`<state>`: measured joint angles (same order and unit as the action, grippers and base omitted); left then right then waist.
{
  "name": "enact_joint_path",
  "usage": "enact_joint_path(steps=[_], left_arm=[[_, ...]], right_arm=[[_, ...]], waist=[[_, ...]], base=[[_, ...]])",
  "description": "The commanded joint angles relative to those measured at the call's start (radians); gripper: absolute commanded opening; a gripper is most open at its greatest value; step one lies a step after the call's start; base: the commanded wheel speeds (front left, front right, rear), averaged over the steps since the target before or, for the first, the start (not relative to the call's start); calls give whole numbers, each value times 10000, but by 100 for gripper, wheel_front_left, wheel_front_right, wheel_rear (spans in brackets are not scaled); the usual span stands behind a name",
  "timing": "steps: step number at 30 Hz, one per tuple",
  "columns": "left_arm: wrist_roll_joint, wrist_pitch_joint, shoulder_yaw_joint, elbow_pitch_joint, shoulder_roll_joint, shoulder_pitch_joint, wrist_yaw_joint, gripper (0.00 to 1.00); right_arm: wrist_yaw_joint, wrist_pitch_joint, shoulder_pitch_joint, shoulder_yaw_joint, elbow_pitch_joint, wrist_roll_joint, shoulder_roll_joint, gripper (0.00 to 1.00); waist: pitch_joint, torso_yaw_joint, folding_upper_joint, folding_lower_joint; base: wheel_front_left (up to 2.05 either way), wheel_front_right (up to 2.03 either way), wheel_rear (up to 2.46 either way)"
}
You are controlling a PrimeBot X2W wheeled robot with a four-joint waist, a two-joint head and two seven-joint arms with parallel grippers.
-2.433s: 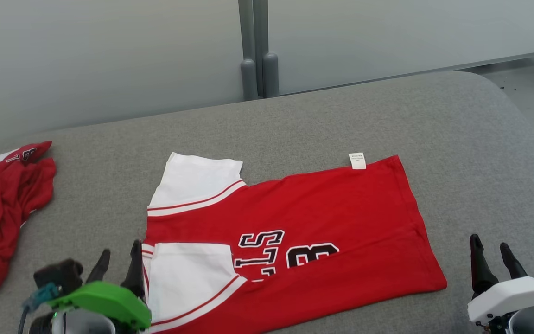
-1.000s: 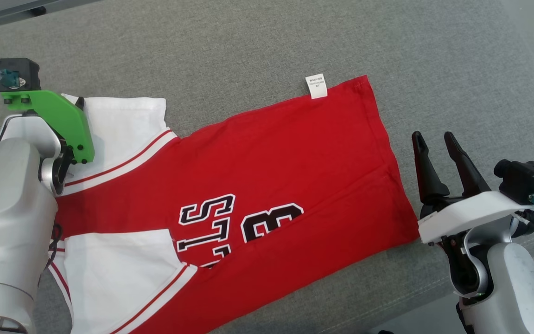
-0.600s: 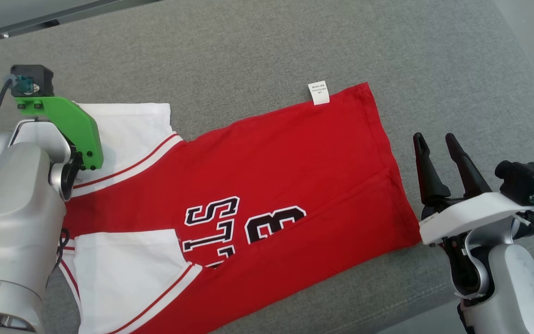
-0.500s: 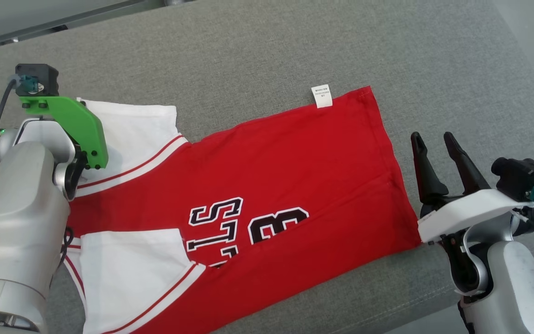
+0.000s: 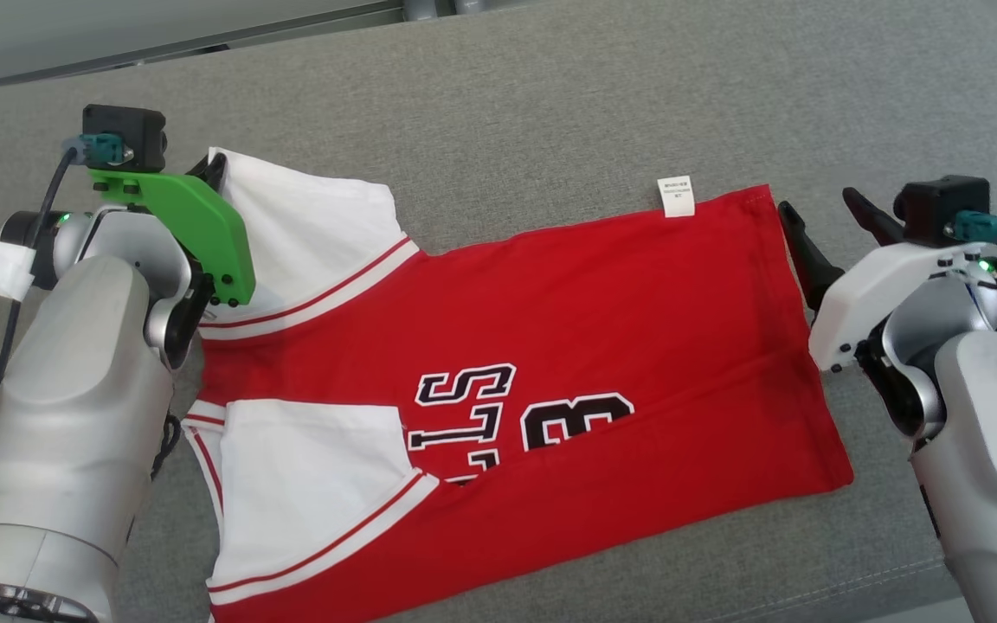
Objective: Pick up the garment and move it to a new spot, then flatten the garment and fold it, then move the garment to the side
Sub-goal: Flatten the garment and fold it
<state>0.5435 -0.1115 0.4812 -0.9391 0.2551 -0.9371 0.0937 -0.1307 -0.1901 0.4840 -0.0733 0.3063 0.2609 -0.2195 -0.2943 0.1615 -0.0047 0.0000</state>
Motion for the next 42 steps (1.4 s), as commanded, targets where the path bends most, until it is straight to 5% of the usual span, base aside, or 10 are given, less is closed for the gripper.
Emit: enact_joint_path(steps=[1, 13, 24, 27, 29, 35, 42], left_arm=[[7, 87, 2, 126, -25, 154, 24, 0], [66, 28, 191, 1117, -141, 399, -141, 0], [196, -163, 220, 1754, 24, 584, -306, 0], [232, -206, 223, 1869, 73, 622, -360, 0], [257, -243, 224, 1954, 106, 650, -403, 0], [308, -314, 220, 2111, 213, 700, -457, 0], [462, -212, 145, 2490, 444, 1010, -464, 0]], right_arm=[[1, -153, 367, -271, 358, -49, -243, 100], [1, -665, 2444, -2093, 3363, 695, -1397, 100], [1, -791, 3558, -3617, 4663, 1686, -1859, 100], [1, -737, 3747, -3973, 4851, 1995, -1927, 44], [1, -671, 3839, -4200, 4935, 2147, -1971, 26], [1, -430, 4041, -4823, 4971, 2508, -2114, 0], [1, 243, 4136, -5414, 4942, 2939, -2253, 0]], waist=[[-130, -294, 47, 0], [-495, -906, 47, 0], [-772, -1057, 47, 0], [-826, -1048, 47, 0], [-842, -1027, 47, 0], [-817, -962, 47, 0], [-630, -834, 47, 0]], base=[[0, 0, 0], [0, 0, 0], [0, 0, 0], [0, 0, 0], [0, 0, 0], [0, 0, 0], [0, 0, 0]])
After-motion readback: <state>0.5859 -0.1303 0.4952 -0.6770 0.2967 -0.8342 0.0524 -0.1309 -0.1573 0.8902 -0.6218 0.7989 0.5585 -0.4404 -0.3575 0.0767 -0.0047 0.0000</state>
